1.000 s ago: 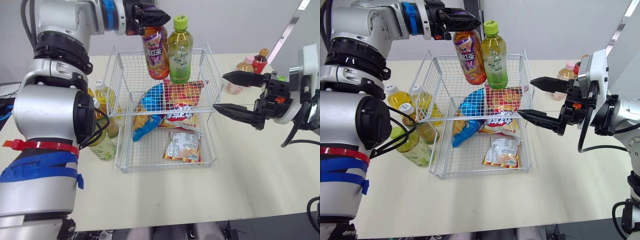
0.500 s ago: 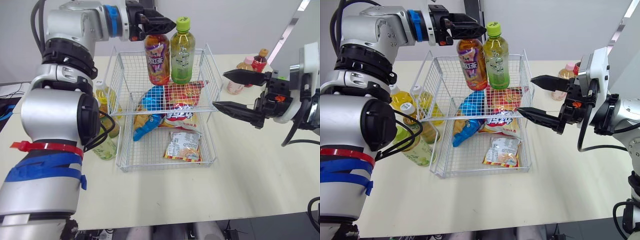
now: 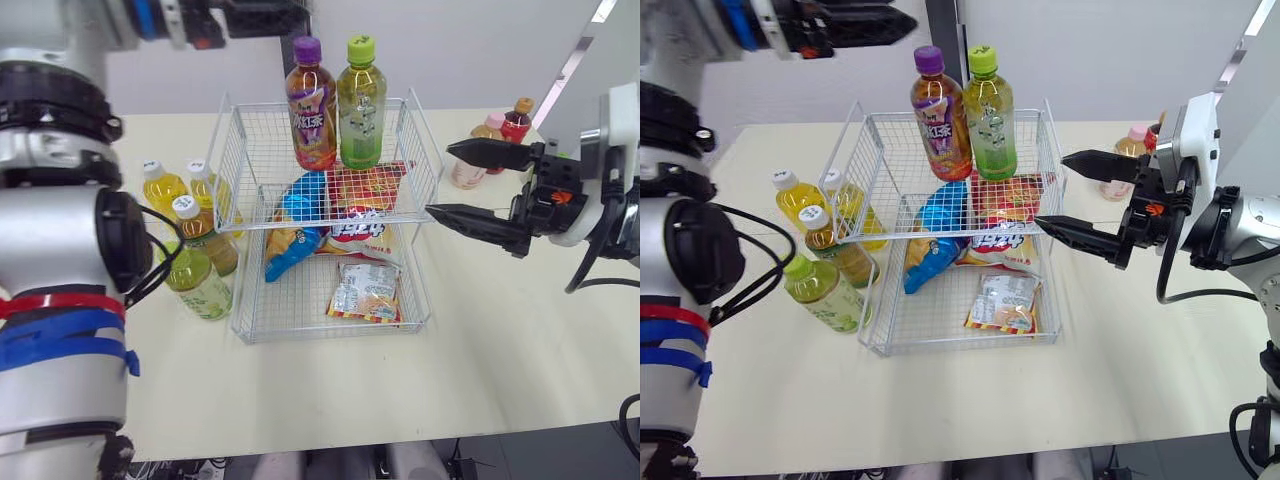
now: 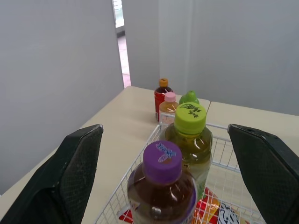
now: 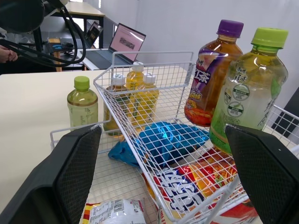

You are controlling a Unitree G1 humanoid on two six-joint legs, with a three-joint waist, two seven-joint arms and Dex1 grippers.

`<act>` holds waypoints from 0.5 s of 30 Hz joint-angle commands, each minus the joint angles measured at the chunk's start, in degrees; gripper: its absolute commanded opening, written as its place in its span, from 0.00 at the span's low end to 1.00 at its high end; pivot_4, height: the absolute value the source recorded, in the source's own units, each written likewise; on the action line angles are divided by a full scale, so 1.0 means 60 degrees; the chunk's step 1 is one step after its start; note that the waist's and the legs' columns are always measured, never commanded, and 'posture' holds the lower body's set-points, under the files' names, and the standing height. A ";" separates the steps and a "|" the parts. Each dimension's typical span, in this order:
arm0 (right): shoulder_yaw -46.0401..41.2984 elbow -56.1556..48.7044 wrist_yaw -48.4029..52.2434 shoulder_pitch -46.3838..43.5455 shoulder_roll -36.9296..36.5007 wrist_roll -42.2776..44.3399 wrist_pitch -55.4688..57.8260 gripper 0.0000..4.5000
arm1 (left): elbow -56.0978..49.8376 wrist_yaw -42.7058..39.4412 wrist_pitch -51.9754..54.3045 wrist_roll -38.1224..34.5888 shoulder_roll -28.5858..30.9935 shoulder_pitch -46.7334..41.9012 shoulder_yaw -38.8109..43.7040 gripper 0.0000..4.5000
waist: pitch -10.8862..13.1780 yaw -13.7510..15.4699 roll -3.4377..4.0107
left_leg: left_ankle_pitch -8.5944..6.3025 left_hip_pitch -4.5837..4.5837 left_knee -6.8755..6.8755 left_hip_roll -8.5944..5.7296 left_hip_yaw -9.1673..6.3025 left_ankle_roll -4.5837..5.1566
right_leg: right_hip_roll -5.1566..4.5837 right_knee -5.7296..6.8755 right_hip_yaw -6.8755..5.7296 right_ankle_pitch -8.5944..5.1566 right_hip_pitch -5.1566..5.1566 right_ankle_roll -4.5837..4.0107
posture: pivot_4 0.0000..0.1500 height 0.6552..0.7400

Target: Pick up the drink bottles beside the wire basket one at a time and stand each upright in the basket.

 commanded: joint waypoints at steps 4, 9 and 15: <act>0.0145 0.0230 0.0309 -0.0567 -0.0043 0.0093 -0.0101 1.00 | -0.3692 0.1233 0.1573 -0.0945 0.1434 0.1990 0.1479 0.99 | 0.0000 0.0029 0.0000 | 0.0000 -0.0001 0.0019 0.0004 -0.0010 0.0000 | 0.0002 0.0004 -0.0003 0.0000 0.0007 0.0000 | 1.00 0.95; 0.0537 0.0625 0.0763 -0.0937 0.0052 -0.0115 -0.0274 1.00 | -0.5806 0.2584 0.2701 -0.1597 0.2091 0.3979 0.3067 0.99 | 0.0000 0.0052 0.0000 | 0.0000 0.0000 0.0043 0.0004 -0.0013 0.0000 | 0.0001 0.0010 -0.0004 0.0002 0.0017 -0.0001 | 1.00 0.95; 0.1236 0.1232 0.1440 -0.1535 0.0426 -0.0582 -0.0606 1.00 | -0.8130 0.3288 0.3538 -0.2240 0.2795 0.7044 0.4989 0.99 | -0.0001 0.0045 0.0001 | -0.0001 0.0010 0.0040 0.0006 -0.0001 0.0000 | 0.0001 0.0016 0.0008 0.0003 0.0017 -0.0002 | 1.00 0.95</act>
